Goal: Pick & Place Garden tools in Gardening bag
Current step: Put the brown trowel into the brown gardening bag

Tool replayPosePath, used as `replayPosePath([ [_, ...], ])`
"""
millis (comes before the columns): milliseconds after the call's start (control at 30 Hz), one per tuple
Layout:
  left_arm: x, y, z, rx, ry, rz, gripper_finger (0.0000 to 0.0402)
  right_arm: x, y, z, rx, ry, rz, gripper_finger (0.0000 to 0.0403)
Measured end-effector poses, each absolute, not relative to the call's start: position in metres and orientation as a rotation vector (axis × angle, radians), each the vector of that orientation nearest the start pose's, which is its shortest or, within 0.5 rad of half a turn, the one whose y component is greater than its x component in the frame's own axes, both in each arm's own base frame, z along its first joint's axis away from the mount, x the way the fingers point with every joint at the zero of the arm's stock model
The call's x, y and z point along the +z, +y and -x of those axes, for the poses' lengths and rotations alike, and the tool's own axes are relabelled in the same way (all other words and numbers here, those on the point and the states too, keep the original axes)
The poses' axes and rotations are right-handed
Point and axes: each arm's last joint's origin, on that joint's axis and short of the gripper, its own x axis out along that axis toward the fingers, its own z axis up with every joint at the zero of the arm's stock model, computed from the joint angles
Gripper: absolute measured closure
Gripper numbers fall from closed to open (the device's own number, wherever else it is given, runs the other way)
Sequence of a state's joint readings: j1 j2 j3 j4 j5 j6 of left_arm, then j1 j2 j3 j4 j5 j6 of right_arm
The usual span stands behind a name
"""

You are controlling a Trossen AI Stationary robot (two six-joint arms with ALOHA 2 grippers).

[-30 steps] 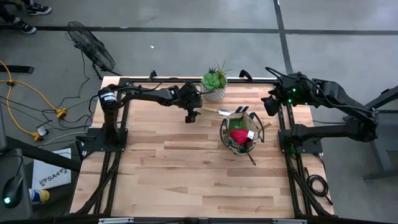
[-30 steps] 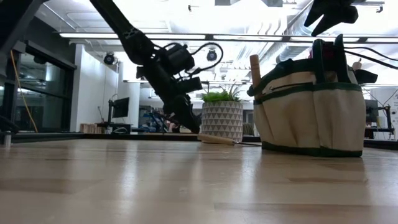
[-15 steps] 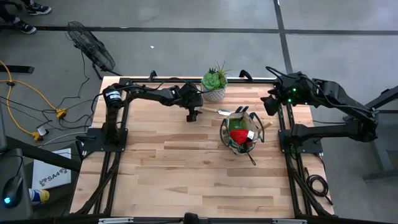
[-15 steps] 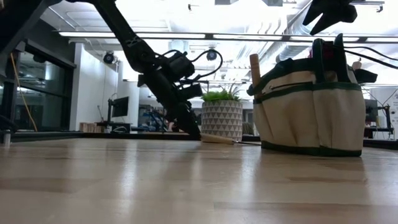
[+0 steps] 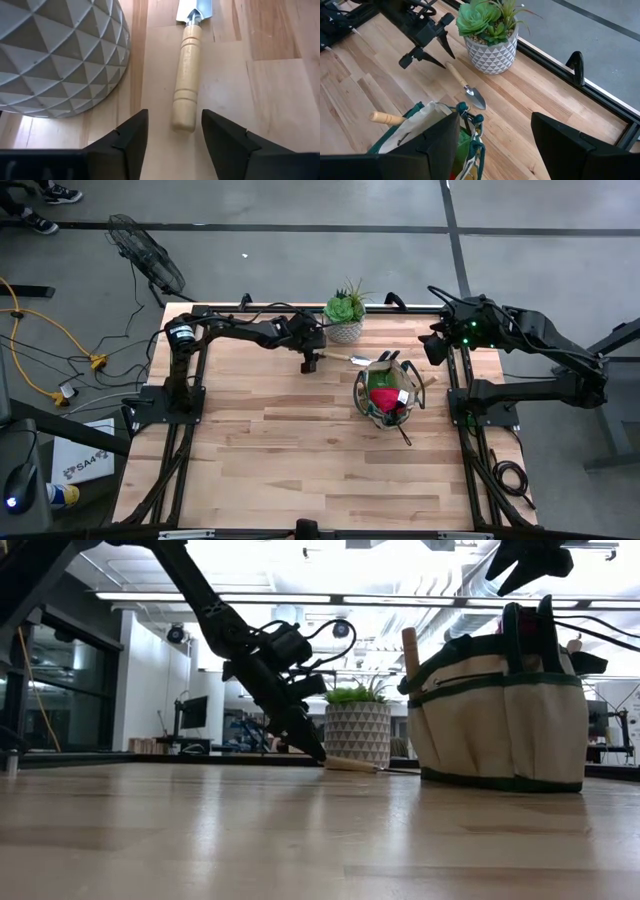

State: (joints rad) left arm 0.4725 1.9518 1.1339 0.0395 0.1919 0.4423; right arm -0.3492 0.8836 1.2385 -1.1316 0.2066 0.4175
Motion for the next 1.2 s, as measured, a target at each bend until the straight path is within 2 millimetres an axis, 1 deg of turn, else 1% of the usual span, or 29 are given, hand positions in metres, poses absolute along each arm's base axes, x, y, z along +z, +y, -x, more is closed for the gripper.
replayPosePath([
  [167, 0.1434, 0.1764, -0.3569, 0.105, 0.781, -0.177, 0.0237, 0.3816, -0.0500, -0.1201, -0.684, 0.664, -0.442, 0.0165],
  [1200, 0.1432, 0.1759, -0.3568, 0.106, 0.784, -0.171, 0.0238, 0.3816, -0.0500, -0.1200, -0.684, 0.664, -0.442, 0.0165],
])
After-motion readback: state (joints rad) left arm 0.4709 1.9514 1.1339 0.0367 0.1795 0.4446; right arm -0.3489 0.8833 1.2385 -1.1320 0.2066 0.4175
